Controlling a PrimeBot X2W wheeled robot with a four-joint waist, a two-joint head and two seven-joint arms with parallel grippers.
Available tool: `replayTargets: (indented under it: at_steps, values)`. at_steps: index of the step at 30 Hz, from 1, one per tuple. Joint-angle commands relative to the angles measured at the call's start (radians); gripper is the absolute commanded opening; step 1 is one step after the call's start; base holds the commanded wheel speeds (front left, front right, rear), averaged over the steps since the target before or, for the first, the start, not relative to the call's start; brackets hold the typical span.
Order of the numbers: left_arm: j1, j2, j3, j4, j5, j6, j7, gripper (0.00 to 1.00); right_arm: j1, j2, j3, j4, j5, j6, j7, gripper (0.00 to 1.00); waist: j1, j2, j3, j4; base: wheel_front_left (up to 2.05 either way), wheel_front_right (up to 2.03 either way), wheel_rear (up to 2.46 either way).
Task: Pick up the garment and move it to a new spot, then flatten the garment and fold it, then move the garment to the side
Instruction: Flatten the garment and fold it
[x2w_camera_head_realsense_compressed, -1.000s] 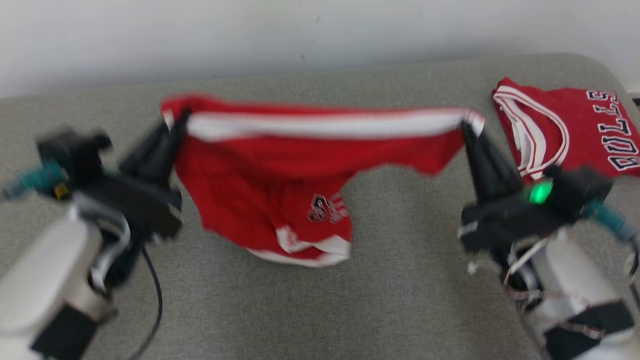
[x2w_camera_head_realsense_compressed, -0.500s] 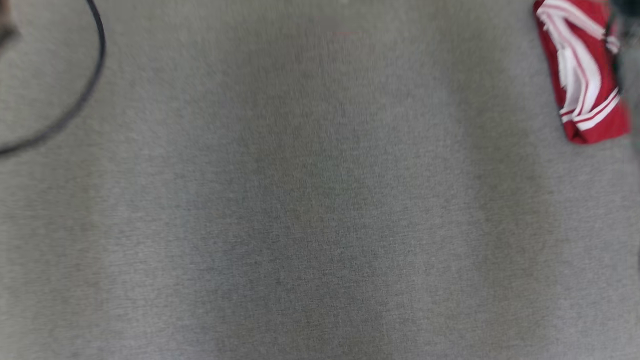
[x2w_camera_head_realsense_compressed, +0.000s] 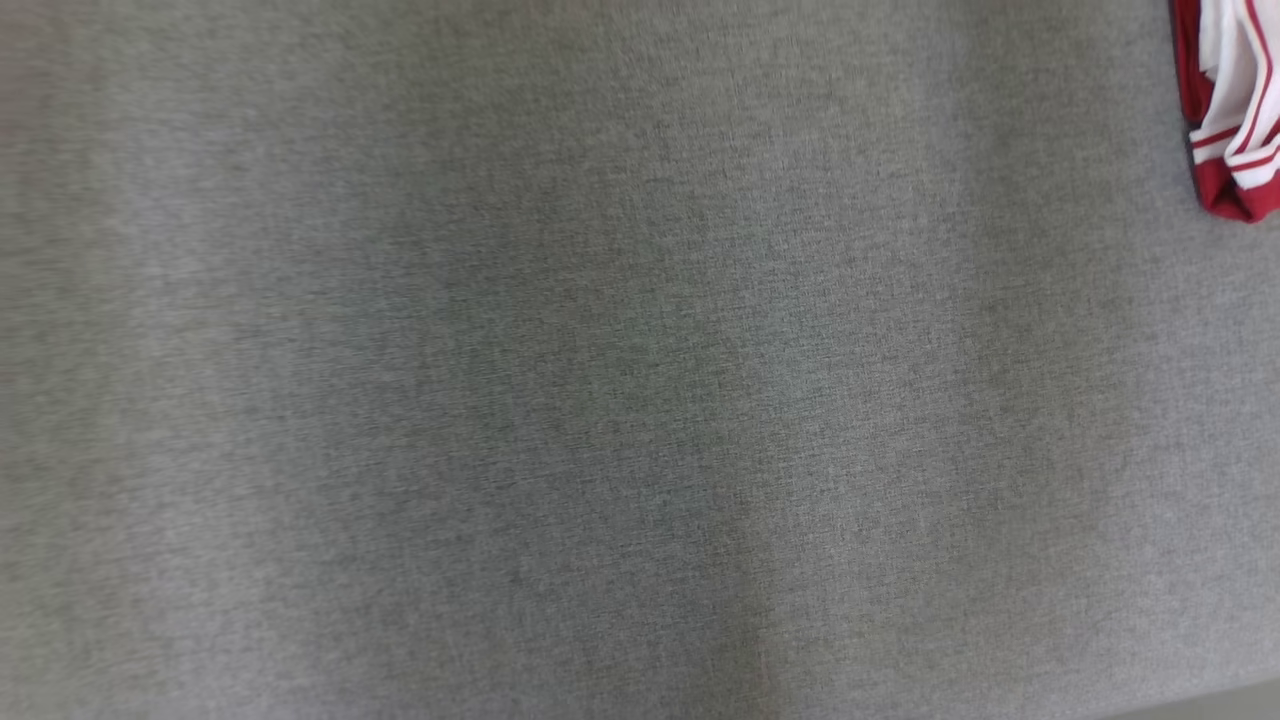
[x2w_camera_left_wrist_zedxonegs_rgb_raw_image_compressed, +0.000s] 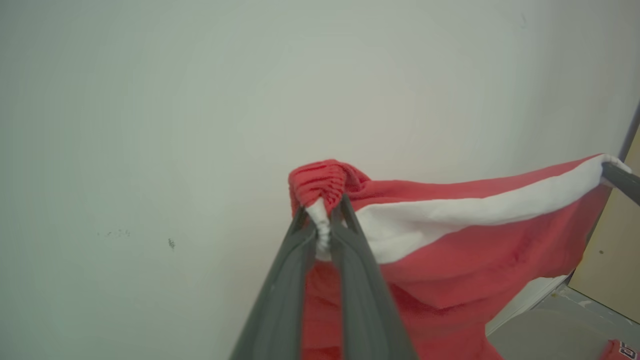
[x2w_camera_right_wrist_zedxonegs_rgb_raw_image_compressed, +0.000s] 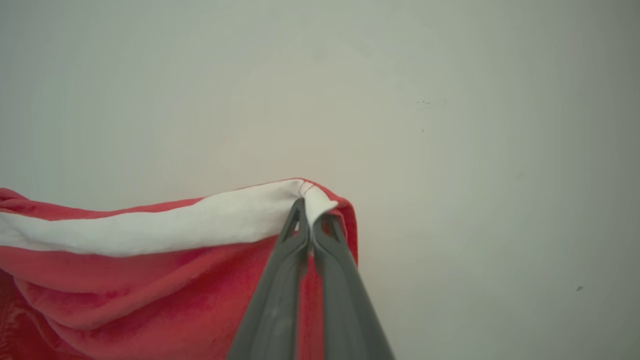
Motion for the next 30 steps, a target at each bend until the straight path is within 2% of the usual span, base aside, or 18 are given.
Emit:
replayTargets:
  at_steps: [1, 9, 14, 17, 18, 22, 30]
  values:
    - [-0.018, 0.000, -0.019, 0.018, -0.018, 0.001, -0.017, 0.00, -0.019, 0.005, 0.017, 0.022, 0.008, -0.003, -0.015, 0.00, -0.0003, -0.0002, 0.033, -0.019, 0.00, 0.00, 0.00]
    - [0.029, 0.033, -0.104, 0.014, -0.069, 0.001, -0.069, 0.00, 0.004, 0.012, 0.072, 0.065, 0.038, -0.003, -0.064, 0.00, -0.0003, -0.0002, 0.047, -0.015, 0.00, 0.00, 0.00]
    - [0.165, 0.075, -0.128, -0.067, -0.129, 0.001, -0.189, 0.00, 0.122, -0.021, 0.118, 0.027, 0.063, -0.003, -0.089, 0.00, -0.0003, -0.0002, 0.009, -0.001, 0.00, 0.00, 0.00]
    - [0.296, 0.114, -0.137, -0.126, -0.153, 0.001, -0.232, 0.00, 0.247, -0.046, 0.144, -0.026, 0.070, -0.003, -0.095, 0.00, -0.0003, -0.0002, -0.032, 0.010, 0.00, 0.00, 0.00]
    - [0.401, 0.137, -0.140, -0.168, -0.159, 0.004, -0.250, 0.00, 0.342, -0.068, 0.155, -0.071, 0.076, -0.003, -0.097, 0.00, -0.0003, -0.0002, -0.063, 0.014, 0.00, 0.00, 0.00]
    - [0.608, 0.159, -0.103, -0.289, -0.177, 0.035, -0.271, 0.00, 0.566, -0.125, 0.138, -0.176, 0.086, -0.003, -0.098, 0.00, -0.0003, -0.0002, -0.118, 0.027, 0.00, 0.00, 0.00]
    - [1.082, 0.157, 0.043, -0.546, -0.113, 0.122, -0.273, 0.00, 1.011, -0.151, 0.100, -0.387, 0.075, -0.003, -0.093, 0.00, -0.0003, -0.0002, -0.208, 0.029, 0.00, 0.00, 0.00]
